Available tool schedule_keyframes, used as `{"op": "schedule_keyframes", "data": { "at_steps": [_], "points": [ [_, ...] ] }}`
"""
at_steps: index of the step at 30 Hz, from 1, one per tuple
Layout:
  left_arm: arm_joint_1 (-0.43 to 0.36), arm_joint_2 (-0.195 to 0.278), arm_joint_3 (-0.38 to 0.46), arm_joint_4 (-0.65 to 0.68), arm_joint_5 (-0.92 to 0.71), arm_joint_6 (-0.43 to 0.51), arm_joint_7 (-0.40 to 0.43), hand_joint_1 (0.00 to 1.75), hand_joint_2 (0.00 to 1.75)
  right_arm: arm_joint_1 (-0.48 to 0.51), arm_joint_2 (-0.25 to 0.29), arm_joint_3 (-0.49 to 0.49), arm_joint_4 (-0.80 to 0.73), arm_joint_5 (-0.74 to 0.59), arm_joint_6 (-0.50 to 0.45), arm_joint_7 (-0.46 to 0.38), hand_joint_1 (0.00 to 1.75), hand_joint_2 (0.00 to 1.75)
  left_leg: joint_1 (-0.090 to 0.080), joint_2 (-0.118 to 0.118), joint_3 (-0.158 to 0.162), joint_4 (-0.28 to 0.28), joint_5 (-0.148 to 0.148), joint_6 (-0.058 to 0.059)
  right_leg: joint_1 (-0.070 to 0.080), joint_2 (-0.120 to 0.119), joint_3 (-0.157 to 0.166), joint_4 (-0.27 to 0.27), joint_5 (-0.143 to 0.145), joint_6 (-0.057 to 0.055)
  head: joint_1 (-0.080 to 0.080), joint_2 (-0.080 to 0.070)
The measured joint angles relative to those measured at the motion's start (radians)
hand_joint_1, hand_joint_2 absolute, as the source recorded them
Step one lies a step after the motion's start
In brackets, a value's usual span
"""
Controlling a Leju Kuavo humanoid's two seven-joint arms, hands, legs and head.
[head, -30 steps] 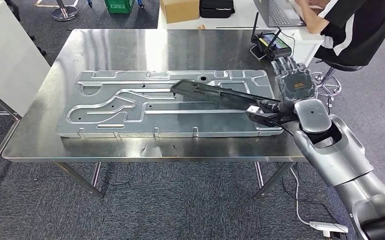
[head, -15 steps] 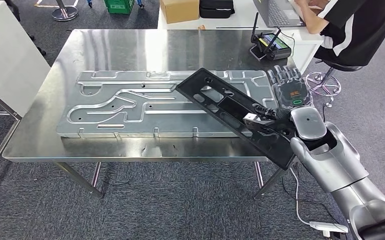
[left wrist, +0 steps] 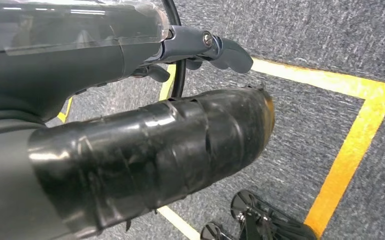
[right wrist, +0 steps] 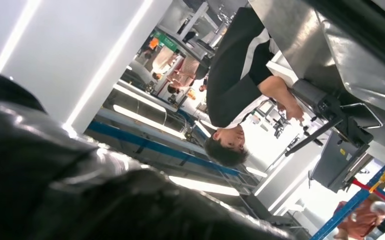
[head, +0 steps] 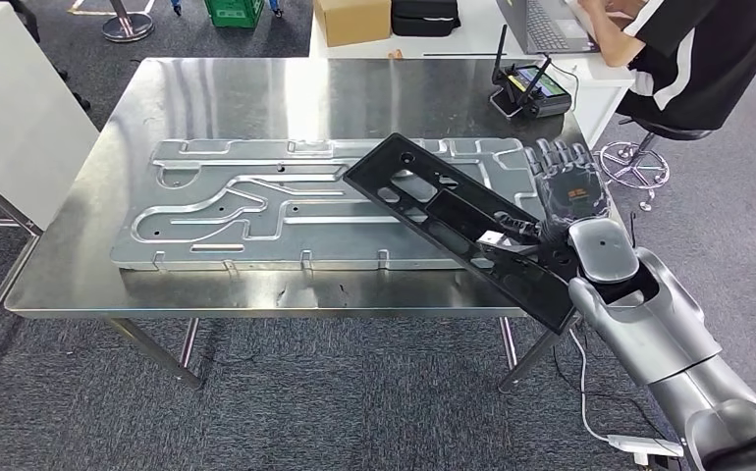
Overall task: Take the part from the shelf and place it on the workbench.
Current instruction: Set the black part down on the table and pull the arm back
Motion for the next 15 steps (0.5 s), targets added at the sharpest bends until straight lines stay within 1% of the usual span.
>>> {"op": "schedule_keyframes", "data": {
  "at_steps": [12, 15],
  "points": [
    [0.0, 0.0, 0.0, 0.0, 0.001, -0.001, -0.003, 0.0, 0.0, 0.006, -0.002, -0.003, -0.002, 0.0, 0.0, 0.001, 0.0, 0.0, 0.0, 0.0, 0.0, 0.001, 0.0, 0.0, -0.001, 0.0, 0.0, 0.0, 0.0, 0.0, 0.0, 0.0],
    [0.0, 0.0, 0.0, 0.0, 0.001, -0.004, -0.005, 0.0, 0.0, 0.011, -0.005, -0.006, -0.003, 0.0, -0.001, 0.001, 0.0, 0.0, -0.004, 0.0, 0.0, 0.004, -0.004, 0.004, -0.005, 0.0, 0.002, -0.002, -0.001, 0.003, 0.0, 0.0]
  ]
}}
